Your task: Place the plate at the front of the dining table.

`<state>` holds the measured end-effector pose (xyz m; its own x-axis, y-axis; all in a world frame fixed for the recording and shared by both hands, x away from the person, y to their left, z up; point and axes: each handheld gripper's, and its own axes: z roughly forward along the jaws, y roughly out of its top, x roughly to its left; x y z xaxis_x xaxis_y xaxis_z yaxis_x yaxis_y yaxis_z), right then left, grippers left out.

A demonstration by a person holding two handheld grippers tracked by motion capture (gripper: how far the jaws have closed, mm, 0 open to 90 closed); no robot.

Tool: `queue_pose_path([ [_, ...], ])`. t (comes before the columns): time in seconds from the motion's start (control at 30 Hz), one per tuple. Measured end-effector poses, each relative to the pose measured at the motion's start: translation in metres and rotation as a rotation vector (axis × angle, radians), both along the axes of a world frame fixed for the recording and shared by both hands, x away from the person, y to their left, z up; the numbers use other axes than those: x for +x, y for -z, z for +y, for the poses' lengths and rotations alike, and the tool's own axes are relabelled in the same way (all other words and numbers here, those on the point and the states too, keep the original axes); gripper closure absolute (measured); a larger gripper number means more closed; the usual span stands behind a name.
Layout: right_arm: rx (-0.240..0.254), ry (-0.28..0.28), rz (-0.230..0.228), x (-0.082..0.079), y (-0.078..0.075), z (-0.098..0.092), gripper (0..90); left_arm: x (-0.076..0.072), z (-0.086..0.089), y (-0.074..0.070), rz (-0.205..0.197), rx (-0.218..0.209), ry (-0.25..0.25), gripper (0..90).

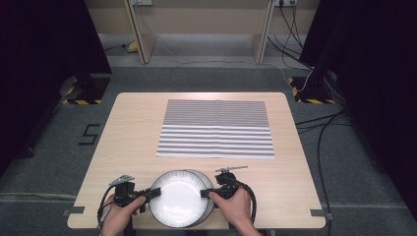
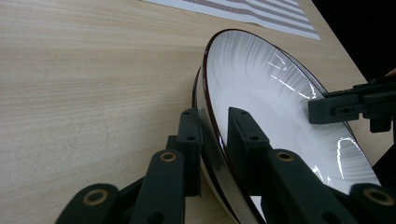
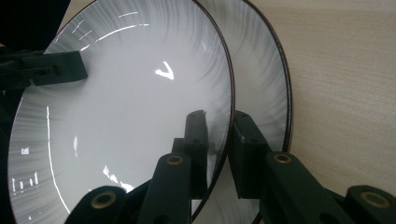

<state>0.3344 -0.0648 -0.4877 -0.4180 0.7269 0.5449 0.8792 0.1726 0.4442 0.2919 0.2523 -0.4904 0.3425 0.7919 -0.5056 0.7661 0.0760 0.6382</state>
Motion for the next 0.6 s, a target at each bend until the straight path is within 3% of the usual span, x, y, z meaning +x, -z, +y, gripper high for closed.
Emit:
queue_pose_path([
  [0.2, -0.019, 0.020, -0.023, 0.005, -0.002, 0.002, 80.4, 0.007, -0.001, -0.004, -0.001, 0.011, -0.010, 77.4],
  [0.6, -0.013, 0.081, -0.050, 0.014, -0.010, -0.002, 84.5, 0.021, -0.004, -0.001, 0.023, -0.033, -0.047, 80.1],
])
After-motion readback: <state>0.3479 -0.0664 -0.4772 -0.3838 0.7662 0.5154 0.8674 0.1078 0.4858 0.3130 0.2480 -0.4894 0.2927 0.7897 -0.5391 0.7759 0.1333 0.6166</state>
